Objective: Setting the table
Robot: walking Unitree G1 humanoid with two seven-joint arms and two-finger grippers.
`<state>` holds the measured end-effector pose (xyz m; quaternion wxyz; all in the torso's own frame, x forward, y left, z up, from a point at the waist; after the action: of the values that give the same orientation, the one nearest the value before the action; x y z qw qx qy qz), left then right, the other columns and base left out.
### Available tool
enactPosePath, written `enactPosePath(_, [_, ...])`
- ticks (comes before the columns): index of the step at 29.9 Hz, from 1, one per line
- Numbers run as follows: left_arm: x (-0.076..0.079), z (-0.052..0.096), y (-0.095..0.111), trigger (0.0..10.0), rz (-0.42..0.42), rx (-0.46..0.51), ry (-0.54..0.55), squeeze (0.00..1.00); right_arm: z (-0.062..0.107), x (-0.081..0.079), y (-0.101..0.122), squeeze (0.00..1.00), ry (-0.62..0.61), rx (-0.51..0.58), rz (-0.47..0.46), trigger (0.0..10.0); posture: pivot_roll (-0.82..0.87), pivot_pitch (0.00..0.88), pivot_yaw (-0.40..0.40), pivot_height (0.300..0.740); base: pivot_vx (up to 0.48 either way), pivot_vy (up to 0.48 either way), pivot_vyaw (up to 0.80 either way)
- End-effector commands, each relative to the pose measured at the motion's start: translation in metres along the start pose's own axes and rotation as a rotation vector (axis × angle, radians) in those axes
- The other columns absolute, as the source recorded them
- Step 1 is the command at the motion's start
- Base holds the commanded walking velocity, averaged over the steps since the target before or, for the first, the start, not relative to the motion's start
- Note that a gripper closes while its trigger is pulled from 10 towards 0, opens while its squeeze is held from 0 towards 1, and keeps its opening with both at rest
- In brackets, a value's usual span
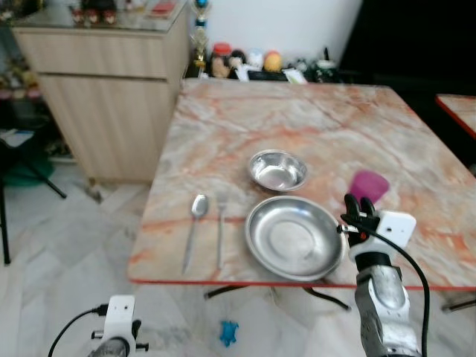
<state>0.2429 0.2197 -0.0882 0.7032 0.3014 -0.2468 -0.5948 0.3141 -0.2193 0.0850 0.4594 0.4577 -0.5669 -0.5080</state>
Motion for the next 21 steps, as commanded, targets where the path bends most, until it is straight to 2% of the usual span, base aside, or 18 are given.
enactPosePath(1, [-0.007, 0.002, -0.006, 10.0, -0.004, -0.020, 0.018, 0.00, -0.001, -0.004, 0.009, 0.00, 0.008, 0.026, -0.011, 10.0, 0.11, 0.000, -0.056, 0.740, 0.000, 0.000, 0.00])
enactPosePath(8, [-0.008, 0.002, -0.006, 10.0, -0.008, -0.021, 0.022, 0.00, 0.008, -0.014, 0.002, 0.00, 0.093, -0.015, -0.047, 10.0, 0.11, 0.000, -0.053, 0.740, 0.000, 0.000, 0.00])
enactPosePath(9, [-0.008, 0.002, -0.006, 10.0, -0.008, -0.021, 0.022, 0.00, 0.009, -0.015, 0.003, 0.07, 0.106, -0.015, -0.051, 10.0, 0.10, 0.000, -0.052, 0.740, 0.000, 0.000, 0.00])
enactPosePath(10, [-0.008, 0.002, -0.006, 10.0, -0.008, -0.021, 0.022, 0.00, 0.010, -0.016, 0.003, 0.07, 0.113, -0.015, -0.052, 10.0, 0.10, 0.000, -0.052, 0.740, 0.000, 0.000, 0.00])
enactPosePath(11, [-0.008, 0.002, -0.006, 10.0, -0.008, -0.022, 0.021, 0.00, 0.010, -0.016, 0.002, 1.00, 0.120, -0.023, -0.071, 10.0, 0.10, 0.000, -0.051, 0.740, 0.000, 0.000, 0.00])
enactPosePath(15, [-0.007, 0.002, -0.007, 10.0, -0.011, -0.024, 0.018, 0.00, 0.007, -0.017, -0.015, 1.00, 0.148, -0.156, -0.163, 10.0, 0.10, 0.000, -0.047, 0.740, 0.000, 0.000, 0.00])
enactPosePath(16, [-0.007, 0.002, -0.007, 10.0, -0.015, -0.027, 0.017, 0.00, 0.006, -0.018, -0.019, 1.00, 0.154, -0.179, -0.152, 10.0, 0.09, 0.000, -0.045, 0.740, 0.000, 0.000, 0.00])
enactPosePath(21, [-0.006, 0.002, -0.008, 10.0, -0.016, -0.028, 0.016, 0.00, 0.004, -0.026, -0.022, 1.00, 0.210, -0.201, -0.189, 10.0, 0.10, 0.000, -0.052, 0.740, 0.000, 0.000, 0.00])
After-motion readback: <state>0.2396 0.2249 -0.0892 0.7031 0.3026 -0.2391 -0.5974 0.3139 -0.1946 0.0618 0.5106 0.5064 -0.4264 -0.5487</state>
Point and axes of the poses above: a point about 5 cm out from each wrist's last joint towards the gripper, its own z axis pointing back from the gripper into the wrist, its own y axis along the axis of the wrist's last joint, x = y × z, the point moved 4 cm from there along -z, pointing out of the wrist towards the gripper, and after that the axes turned 8 degrees about z, right-handed, at the moved point
